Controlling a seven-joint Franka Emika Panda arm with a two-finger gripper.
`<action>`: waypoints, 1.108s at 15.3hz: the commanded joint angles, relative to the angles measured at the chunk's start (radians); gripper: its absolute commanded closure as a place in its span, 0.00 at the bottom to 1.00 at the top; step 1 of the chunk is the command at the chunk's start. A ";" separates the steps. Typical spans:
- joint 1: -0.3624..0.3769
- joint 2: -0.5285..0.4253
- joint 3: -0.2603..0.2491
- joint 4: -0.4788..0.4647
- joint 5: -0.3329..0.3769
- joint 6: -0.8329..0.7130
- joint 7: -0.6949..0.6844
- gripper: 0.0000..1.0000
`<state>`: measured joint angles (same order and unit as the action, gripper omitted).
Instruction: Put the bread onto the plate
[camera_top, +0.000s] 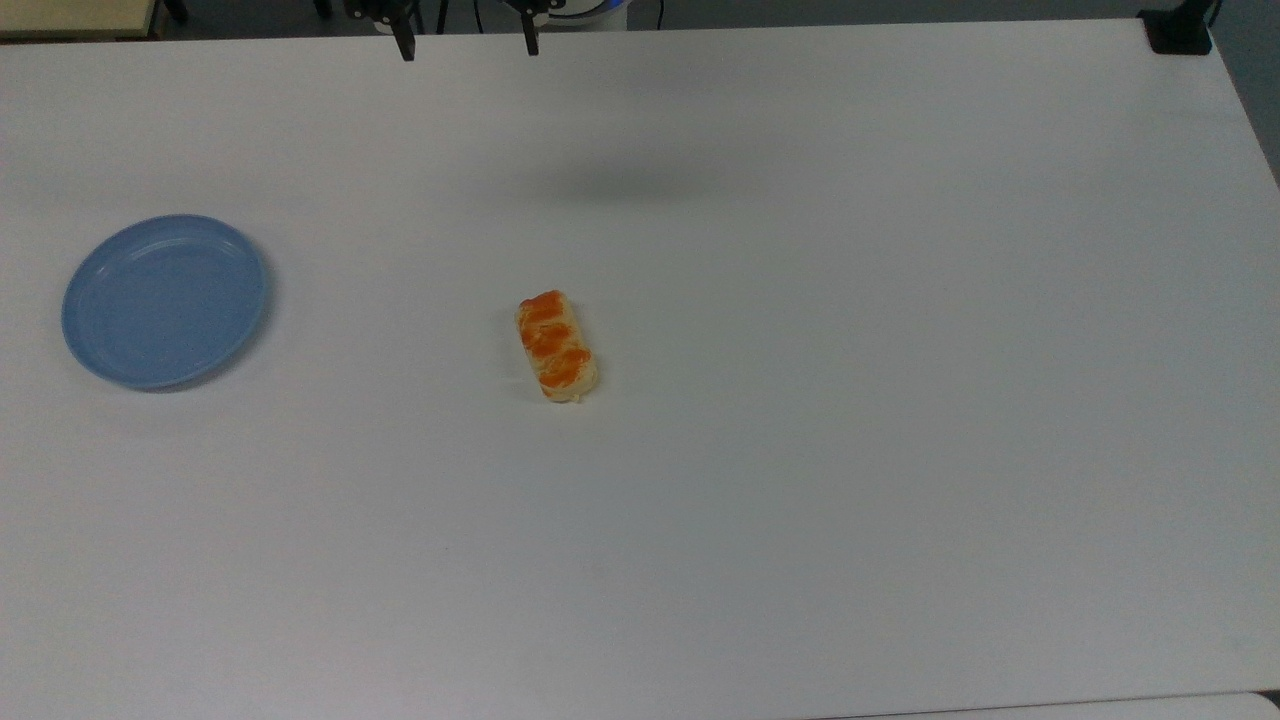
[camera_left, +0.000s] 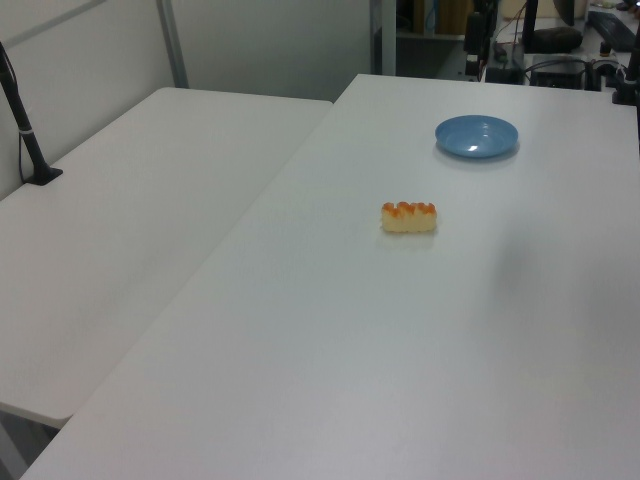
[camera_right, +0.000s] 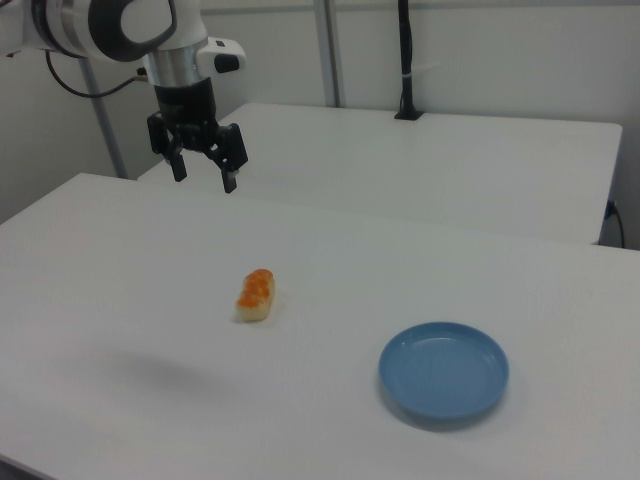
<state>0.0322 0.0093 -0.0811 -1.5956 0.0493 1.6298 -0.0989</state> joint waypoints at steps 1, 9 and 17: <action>0.031 0.012 -0.035 0.002 0.006 0.016 -0.004 0.00; 0.037 0.018 -0.037 0.003 -0.011 0.013 0.004 0.00; 0.037 0.021 -0.026 0.002 -0.061 0.002 -0.002 0.00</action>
<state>0.0470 0.0305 -0.0915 -1.5957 0.0158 1.6298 -0.0991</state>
